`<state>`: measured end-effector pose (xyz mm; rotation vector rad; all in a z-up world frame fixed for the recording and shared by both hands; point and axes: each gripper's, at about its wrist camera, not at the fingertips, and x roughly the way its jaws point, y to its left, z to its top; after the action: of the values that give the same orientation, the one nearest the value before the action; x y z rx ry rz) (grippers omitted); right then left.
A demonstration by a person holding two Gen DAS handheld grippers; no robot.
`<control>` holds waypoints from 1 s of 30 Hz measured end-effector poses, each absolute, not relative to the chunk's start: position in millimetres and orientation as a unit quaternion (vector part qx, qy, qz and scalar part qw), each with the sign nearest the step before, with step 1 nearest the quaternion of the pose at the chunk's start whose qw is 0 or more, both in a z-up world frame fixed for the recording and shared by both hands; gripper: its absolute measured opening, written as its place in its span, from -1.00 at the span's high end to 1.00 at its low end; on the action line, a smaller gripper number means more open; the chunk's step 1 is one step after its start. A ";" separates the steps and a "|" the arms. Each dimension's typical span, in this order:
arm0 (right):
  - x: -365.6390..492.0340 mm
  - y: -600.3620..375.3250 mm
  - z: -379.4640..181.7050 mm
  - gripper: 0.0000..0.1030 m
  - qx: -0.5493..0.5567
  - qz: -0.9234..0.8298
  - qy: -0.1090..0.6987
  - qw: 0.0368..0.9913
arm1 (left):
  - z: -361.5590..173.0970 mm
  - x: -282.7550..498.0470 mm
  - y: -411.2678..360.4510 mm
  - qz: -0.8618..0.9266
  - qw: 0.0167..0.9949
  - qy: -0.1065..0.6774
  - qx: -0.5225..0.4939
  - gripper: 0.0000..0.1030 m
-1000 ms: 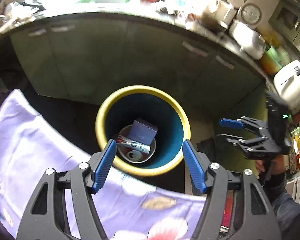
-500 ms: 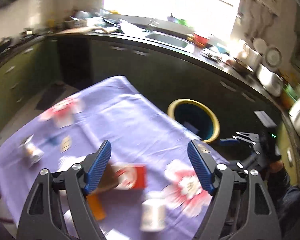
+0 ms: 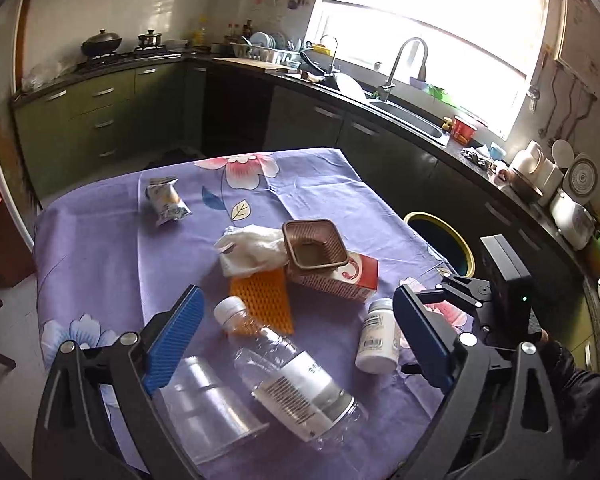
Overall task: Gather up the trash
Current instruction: 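Grasp the white pill bottle with the right tool, then carry the pill bottle over the bin and open the right tool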
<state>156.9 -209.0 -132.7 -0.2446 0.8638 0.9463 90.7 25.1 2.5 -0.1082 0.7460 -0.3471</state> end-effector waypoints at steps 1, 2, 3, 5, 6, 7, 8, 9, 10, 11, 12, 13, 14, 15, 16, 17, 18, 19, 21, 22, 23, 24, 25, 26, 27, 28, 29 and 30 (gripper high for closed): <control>159.3 -205.6 -134.3 -0.91 -0.118 0.440 0.402 0.794 | 0.6 88.1 29.4 -0.169 0.915 0.361 -0.060 -0.77; 160.4 -199.5 -136.6 -0.91 -0.127 0.438 0.404 0.793 | -1.1 86.5 31.9 -0.170 0.914 0.361 -0.066 -0.77; 161.9 -195.8 -138.5 -0.91 -0.134 0.435 0.406 0.793 | -2.7 85.0 34.8 -0.171 0.914 0.361 -0.071 -0.77; 164.8 -194.9 -141.0 -0.91 -0.142 0.436 0.409 0.789 | -4.4 84.0 37.3 -0.170 0.914 0.361 -0.076 -0.78; 165.7 -192.2 -142.5 -0.91 -0.148 0.435 0.410 0.788 | -5.3 83.9 39.2 -0.169 0.914 0.361 -0.079 -0.78; 167.0 -191.7 -143.8 -0.89 -0.151 0.434 0.410 0.788 | -5.8 84.1 40.5 -0.168 0.914 0.361 -0.081 -0.78; 167.4 -189.5 -145.5 -0.70 -0.157 0.431 0.410 0.788 | -6.5 84.3 41.6 -0.167 0.914 0.362 -0.082 -0.78; 168.9 -187.9 -147.4 -0.64 -0.160 0.427 0.413 0.788 | -7.2 84.5 42.9 -0.167 0.913 0.362 -0.084 -0.78; 169.6 -188.6 -147.4 -0.64 -0.158 0.426 0.413 0.789 | -7.6 85.4 43.4 -0.166 0.913 0.363 -0.085 -0.78; 170.8 -188.6 -147.5 -0.63 -0.155 0.427 0.415 0.788 | -8.0 86.0 43.2 -0.166 0.913 0.363 -0.085 -0.78; 170.8 -189.8 -146.9 -0.63 -0.154 0.426 0.416 0.788 | -8.7 86.7 42.6 -0.165 0.913 0.365 -0.083 -0.78; 170.7 -190.7 -146.7 -0.63 -0.152 0.426 0.416 0.789 | -9.1 86.6 41.9 -0.164 0.912 0.366 -0.083 -0.78; 169.8 -193.2 -145.5 -0.63 -0.149 0.426 0.416 0.790 | -9.9 87.6 41.5 -0.164 0.912 0.367 -0.082 -0.78; 169.2 -196.0 -144.7 -0.63 -0.144 0.425 0.417 0.790 | -10.6 88.4 40.8 -0.165 0.911 0.369 -0.082 -0.78; 167.6 -199.3 -143.3 -0.63 -0.139 0.426 0.419 0.790 | -11.3 89.7 39.2 -0.165 0.910 0.371 -0.081 -0.78; 165.5 -202.5 -141.2 -0.63 -0.136 0.428 0.418 0.790 | -11.6 90.4 38.4 -0.165 0.910 0.371 -0.080 -0.78; 163.4 -205.6 -138.7 -0.63 -0.133 0.428 0.416 0.792 | -12.0 91.4 37.4 -0.166 0.910 0.372 -0.079 -0.78; 160.9 -209.0 -135.9 -0.63 -0.130 0.427 0.414 0.793 | -12.0 92.3 35.2 -0.167 0.910 0.373 -0.077 -0.78; 156.3 -222.5 -126.0 -0.63 -0.116 0.422 0.405 0.803 | -12.0 93.2 32.5 -0.170 0.910 0.372 -0.073 -0.78; 155.9 -230.7 -120.4 -0.63 -0.107 0.417 0.400 0.809 | -12.1 93.5 31.5 -0.171 0.909 0.372 -0.071 -0.78; 155.7 -239.2 -114.8 -0.63 -0.099 0.409 0.395 0.817 | -12.0 93.7 30.3 -0.172 0.909 0.372 -0.070 -0.78; 156.6 -253.1 -106.4 -0.63 -0.088 0.396 0.386 0.829 | -11.9 94.1 28.8 -0.173 0.909 0.372 -0.068 -0.78; 157.9 -264.2 -100.4 -0.63 -0.080 0.383 0.379 0.838 | -12.0 94.5 27.3 -0.175 0.909 0.372 -0.067 -0.78; 162.6 -285.9 -90.8 -0.63 -0.068 0.352 0.368 0.858 | -11.9 95.4 25.9 -0.176 0.909 0.373 -0.066 -0.78; 166.6 -302.4 -85.4 -0.64 -0.061 0.324 0.363 0.871 | -11.5 95.7 24.8 -0.176 0.909 0.373 -0.065 -0.78; 174.3 -324.7 -80.1 -0.64 -0.047 0.286 0.360 0.887 | -11.5 96.4 22.7 -0.177 0.908 0.374 -0.063 -0.78; 181.5 -343.7 -77.5 -0.64 -0.032 0.259 0.362 0.895 | -11.5 96.8 20.5 -0.179 0.908 0.374 -0.060 -0.78; 191.1 -365.1 -76.9 -0.64 -0.015 0.227 0.369 0.901 | -11.8 97.5 17.8 -0.180 0.907 0.376 -0.057 -0.78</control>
<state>191.1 -365.1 -76.9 -0.0320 0.7641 0.4703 97.5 17.8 -11.8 -0.1177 0.7753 -0.3715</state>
